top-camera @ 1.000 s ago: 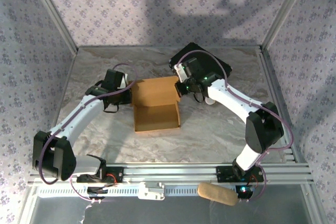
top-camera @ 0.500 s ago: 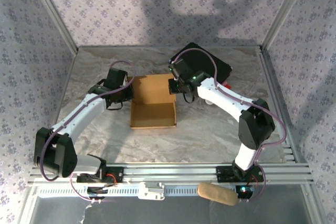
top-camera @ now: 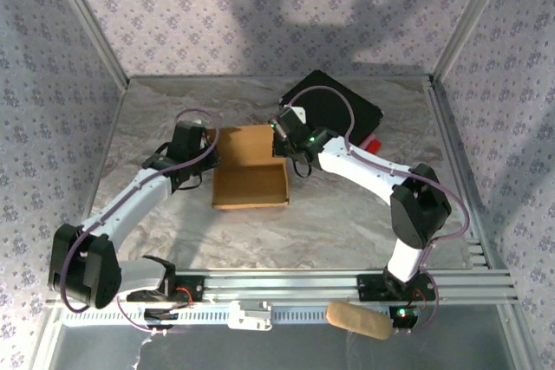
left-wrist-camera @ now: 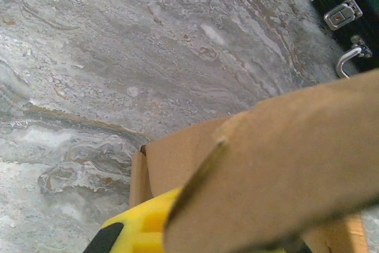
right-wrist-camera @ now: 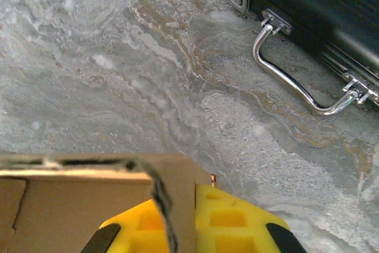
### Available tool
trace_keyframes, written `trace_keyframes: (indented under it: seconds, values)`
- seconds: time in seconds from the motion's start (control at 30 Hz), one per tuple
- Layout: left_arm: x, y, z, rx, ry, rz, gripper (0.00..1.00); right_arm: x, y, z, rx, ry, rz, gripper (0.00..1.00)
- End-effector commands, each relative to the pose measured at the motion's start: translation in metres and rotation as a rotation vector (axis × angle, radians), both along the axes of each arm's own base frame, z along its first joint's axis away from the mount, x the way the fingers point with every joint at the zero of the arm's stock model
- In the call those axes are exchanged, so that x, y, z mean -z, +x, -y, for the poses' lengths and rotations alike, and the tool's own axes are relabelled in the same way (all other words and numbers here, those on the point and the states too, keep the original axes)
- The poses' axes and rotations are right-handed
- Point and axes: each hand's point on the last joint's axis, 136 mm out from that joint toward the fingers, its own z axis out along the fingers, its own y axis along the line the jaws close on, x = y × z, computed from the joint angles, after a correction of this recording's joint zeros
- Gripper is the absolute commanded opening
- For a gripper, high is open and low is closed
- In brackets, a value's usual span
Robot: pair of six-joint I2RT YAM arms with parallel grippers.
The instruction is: Fold the paper box
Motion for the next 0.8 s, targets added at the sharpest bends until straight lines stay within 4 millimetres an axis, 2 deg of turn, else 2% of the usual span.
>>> trace_keyframes:
  seconds: [0.0,0.37,0.43,0.77]
  values:
    - [-0.024,0.004,0.012,0.018,-0.096,0.106,0.05,-0.015,-0.004,-0.004,0.071,0.100,0.059,0.00]
    - [-0.014,-0.012,0.012,0.038,-0.134,0.126,0.04,-0.008,-0.023,-0.015,0.065,0.117,0.129,0.00]
    - [-0.011,-0.016,0.011,0.036,-0.139,0.130,0.04,0.007,-0.031,-0.012,0.071,0.101,0.114,0.00]
    - [0.004,-0.037,0.011,0.061,-0.149,0.159,0.04,0.023,-0.058,-0.010,0.060,0.026,0.231,0.00]
